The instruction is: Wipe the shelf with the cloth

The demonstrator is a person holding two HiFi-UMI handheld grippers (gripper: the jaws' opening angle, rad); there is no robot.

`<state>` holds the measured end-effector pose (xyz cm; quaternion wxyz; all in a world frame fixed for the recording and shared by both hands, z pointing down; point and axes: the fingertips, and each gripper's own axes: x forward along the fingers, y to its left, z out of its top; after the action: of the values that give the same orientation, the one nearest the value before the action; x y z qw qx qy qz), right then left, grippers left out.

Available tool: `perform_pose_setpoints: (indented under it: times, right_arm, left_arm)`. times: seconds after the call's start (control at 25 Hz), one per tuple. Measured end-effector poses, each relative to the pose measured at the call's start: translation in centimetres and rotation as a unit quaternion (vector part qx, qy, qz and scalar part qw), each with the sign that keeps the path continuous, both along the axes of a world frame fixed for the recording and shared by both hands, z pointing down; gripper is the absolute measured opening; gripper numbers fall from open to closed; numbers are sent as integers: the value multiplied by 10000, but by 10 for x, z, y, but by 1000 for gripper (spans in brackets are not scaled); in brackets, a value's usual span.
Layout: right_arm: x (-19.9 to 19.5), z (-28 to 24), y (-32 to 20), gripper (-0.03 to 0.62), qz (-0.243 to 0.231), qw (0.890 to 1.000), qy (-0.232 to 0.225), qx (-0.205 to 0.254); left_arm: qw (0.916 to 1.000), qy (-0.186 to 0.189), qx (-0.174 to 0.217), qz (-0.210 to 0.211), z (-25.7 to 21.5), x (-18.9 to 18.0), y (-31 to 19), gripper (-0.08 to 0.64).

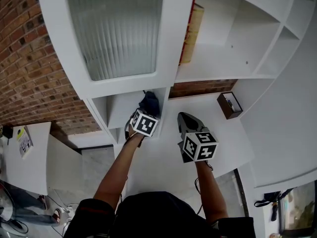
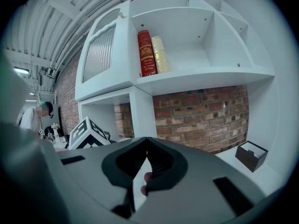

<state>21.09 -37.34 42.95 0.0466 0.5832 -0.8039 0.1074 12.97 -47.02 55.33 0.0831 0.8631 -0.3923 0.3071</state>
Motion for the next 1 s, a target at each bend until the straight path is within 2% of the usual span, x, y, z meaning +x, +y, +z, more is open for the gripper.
perform_pose_setpoints:
  times: [0.52, 1.0]
  right_arm:
    - [13, 3, 0, 17, 152, 9999, -22, -38]
    - [0, 2, -5, 17, -34, 10000, 1, -15]
  left_arm:
    - [9999, -23, -46, 135, 0, 14, 0, 71]
    - [9998, 92, -97, -170, -1, -9, -5, 71]
